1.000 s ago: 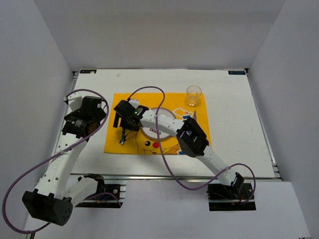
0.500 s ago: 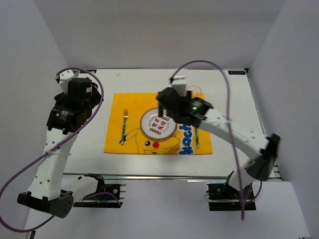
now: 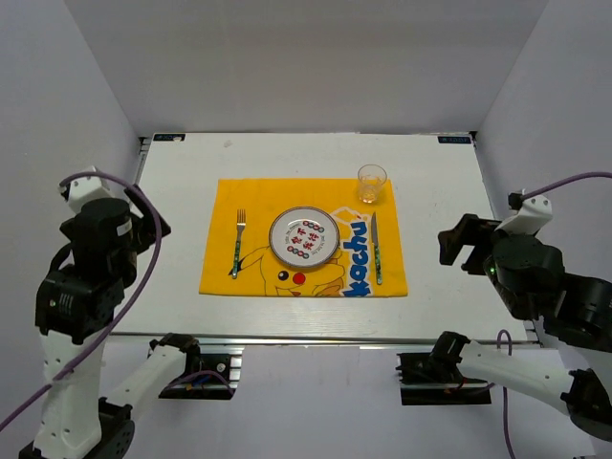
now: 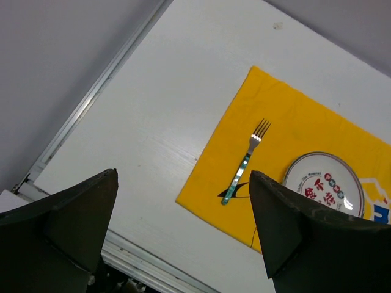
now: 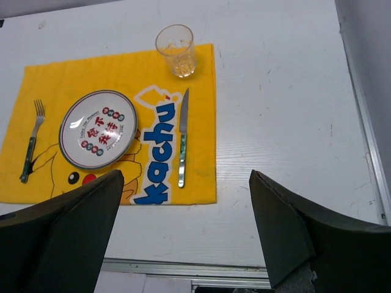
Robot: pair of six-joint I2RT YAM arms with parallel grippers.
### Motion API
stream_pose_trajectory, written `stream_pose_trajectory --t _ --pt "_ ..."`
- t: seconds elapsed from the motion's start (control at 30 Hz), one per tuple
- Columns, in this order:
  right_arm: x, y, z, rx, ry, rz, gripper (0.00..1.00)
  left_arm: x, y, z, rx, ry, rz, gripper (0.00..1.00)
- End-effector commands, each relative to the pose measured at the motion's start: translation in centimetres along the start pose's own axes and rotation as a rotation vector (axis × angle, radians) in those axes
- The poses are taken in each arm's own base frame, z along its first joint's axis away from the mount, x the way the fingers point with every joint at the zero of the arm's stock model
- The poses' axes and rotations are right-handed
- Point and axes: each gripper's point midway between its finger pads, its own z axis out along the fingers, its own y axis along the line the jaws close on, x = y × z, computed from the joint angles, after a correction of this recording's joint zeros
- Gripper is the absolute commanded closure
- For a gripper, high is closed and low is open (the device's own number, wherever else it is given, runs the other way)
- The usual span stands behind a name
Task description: Set the dinner table for one person
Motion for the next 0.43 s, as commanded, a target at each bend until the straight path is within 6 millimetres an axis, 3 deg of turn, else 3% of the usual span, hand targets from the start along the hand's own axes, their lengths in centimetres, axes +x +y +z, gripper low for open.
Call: stream_pose_trajectory --t 0.0,0.23,0.4 --pt "1.1 -1.1 0.4 0.050 0.024 -0.086 0.11 2.8 1.7 -0.3 -0.033 0.063 0.051 0.02" --pt "-0.5 -2.5 -1.0 0.047 -0.038 -0.042 0.11 2.8 3.6 -1.4 -0.083 0.021 0.004 0.02" --pt "-0.4 -2.1 -0.5 0.060 -0.023 -0.066 0.11 2.1 3.1 -1.2 -0.074 0.014 0.006 0.02"
